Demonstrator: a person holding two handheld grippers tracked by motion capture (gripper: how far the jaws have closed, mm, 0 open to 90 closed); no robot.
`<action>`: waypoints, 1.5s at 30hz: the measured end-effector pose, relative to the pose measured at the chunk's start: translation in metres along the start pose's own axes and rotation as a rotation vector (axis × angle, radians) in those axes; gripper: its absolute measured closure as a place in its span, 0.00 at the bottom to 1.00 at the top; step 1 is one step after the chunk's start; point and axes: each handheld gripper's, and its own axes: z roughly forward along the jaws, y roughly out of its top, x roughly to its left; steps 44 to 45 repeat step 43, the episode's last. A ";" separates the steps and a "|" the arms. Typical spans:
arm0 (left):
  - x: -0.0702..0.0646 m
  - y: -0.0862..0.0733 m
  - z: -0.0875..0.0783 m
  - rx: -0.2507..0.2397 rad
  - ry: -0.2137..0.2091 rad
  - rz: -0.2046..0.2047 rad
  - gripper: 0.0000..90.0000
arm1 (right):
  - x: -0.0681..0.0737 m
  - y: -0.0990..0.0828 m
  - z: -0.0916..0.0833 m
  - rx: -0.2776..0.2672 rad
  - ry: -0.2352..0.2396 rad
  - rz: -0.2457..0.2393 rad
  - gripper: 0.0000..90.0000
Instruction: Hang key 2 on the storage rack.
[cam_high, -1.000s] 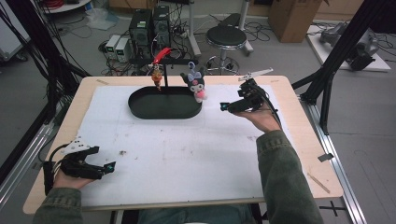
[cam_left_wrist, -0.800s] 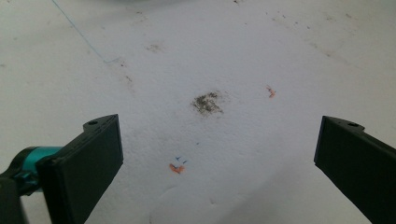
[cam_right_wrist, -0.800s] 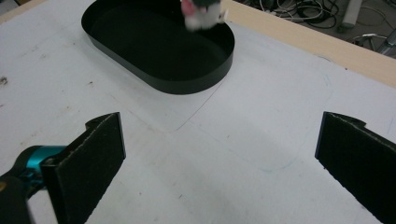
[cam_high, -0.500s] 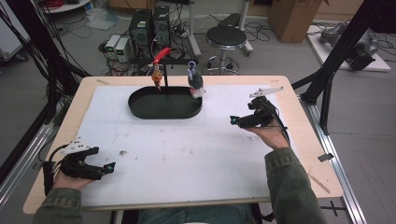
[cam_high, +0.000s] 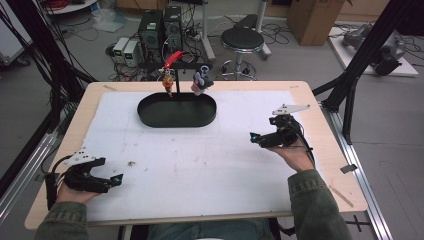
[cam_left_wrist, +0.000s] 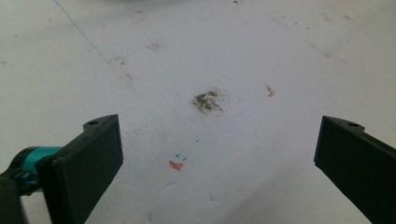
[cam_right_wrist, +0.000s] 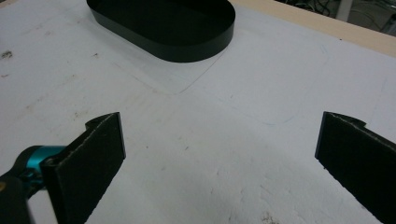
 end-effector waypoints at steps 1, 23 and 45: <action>0.000 0.000 0.000 0.000 0.000 0.000 0.02 | 0.001 -0.005 -0.002 0.003 -0.015 -0.005 0.01; -0.001 -0.002 0.000 0.005 0.006 -0.009 0.02 | -0.027 -0.069 -0.040 -0.136 -0.082 0.074 0.01; 0.000 -0.002 0.000 0.002 -0.001 -0.012 0.02 | -0.032 -0.102 -0.048 -0.166 -0.093 0.096 0.01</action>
